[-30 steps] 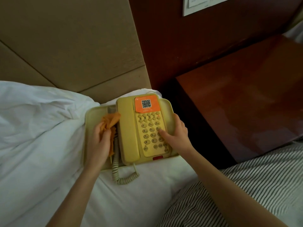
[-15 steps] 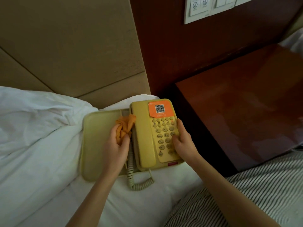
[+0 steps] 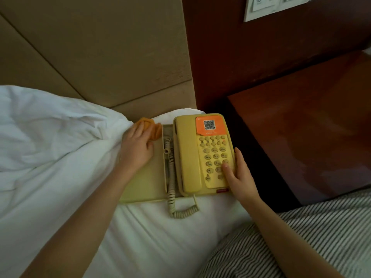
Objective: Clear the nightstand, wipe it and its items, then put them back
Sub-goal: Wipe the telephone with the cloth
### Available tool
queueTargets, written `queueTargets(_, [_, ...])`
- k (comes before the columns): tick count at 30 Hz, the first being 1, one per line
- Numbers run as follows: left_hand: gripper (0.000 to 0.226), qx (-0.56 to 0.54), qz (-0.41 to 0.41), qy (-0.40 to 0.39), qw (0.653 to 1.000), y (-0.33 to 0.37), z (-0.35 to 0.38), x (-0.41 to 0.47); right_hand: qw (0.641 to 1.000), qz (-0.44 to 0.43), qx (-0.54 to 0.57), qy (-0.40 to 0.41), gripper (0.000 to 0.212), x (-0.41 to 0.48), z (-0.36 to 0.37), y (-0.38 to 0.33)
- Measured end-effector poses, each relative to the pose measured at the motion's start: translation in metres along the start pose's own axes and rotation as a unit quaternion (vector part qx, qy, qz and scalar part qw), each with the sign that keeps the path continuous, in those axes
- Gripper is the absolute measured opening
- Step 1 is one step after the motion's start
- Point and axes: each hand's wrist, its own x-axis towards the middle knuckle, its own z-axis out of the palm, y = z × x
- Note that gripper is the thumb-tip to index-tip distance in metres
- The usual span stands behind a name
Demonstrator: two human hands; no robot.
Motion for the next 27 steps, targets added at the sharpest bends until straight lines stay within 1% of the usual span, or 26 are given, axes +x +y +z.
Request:
queueTargets(2, [0.055, 0.019, -0.001, -0.006, 1.0, 0.009, 0.002, -0.015, 0.999, -0.026, -0.021, -0.014, 0.067, -0.001, -0.002, 0.001])
queueTargets(4, [0.05, -0.005, 0.01, -0.011, 1.0, 0.019, -0.004, -0.041, 0.999, -0.029, -0.018, -0.018, 0.067, -0.003, -0.002, 0.002])
queueTargets(6, [0.046, -0.043, 0.043, -0.017, 0.998, 0.018, -0.005, -0.077, 0.999, -0.034, -0.014, -0.017, 0.073, -0.002, -0.002, 0.006])
queueTargets(7, [0.044, -0.045, 0.064, -0.02, 0.997, 0.018, -0.005, -0.097, 0.999, -0.034, -0.013, -0.019, 0.075, -0.003, -0.002, 0.008])
queueTargets(10, [0.048, -0.014, 0.083, -0.038, 0.996, 0.01, -0.008, -0.125, 0.999, -0.034, -0.012, -0.025, 0.076, -0.002, -0.002, 0.011])
queueTargets(12, [0.052, -0.011, 0.061, -0.041, 0.997, 0.004, -0.006, -0.102, 0.999, -0.037, -0.011, -0.026, 0.079, -0.002, -0.002, 0.013])
queueTargets(15, [0.049, -0.023, -0.011, -0.023, 0.999, 0.003, 0.0, -0.038, 0.999, -0.036, -0.022, -0.021, 0.08, -0.002, -0.002, 0.014])
queueTargets(17, [0.05, -0.042, -0.049, -0.018, 0.998, 0.007, 0.002, -0.009, 0.998, -0.042, -0.032, -0.018, 0.075, -0.002, -0.001, 0.014])
queueTargets(18, [0.049, -0.048, -0.047, -0.012, 0.998, 0.01, 0.003, -0.004, 0.998, -0.049, -0.035, -0.019, 0.072, -0.002, -0.002, 0.013])
queueTargets(20, [0.046, -0.07, -0.015, -0.007, 0.997, 0.015, 0.002, -0.014, 0.998, -0.049, -0.038, -0.016, 0.072, 0.0, -0.003, 0.012])
queueTargets(23, [0.047, -0.094, 0.071, -0.029, 0.993, 0.017, -0.004, -0.071, 0.999, -0.038, -0.029, -0.012, 0.075, -0.003, -0.003, 0.014])
queueTargets(25, [0.051, -0.056, 0.115, -0.041, 0.991, 0.009, -0.009, -0.105, 0.999, -0.03, -0.016, -0.019, 0.076, -0.004, -0.003, 0.014])
queueTargets(27, [0.053, -0.021, 0.123, -0.046, 0.991, -0.004, -0.015, -0.115, 0.999, -0.028, -0.007, -0.027, 0.076, -0.005, -0.004, 0.015])
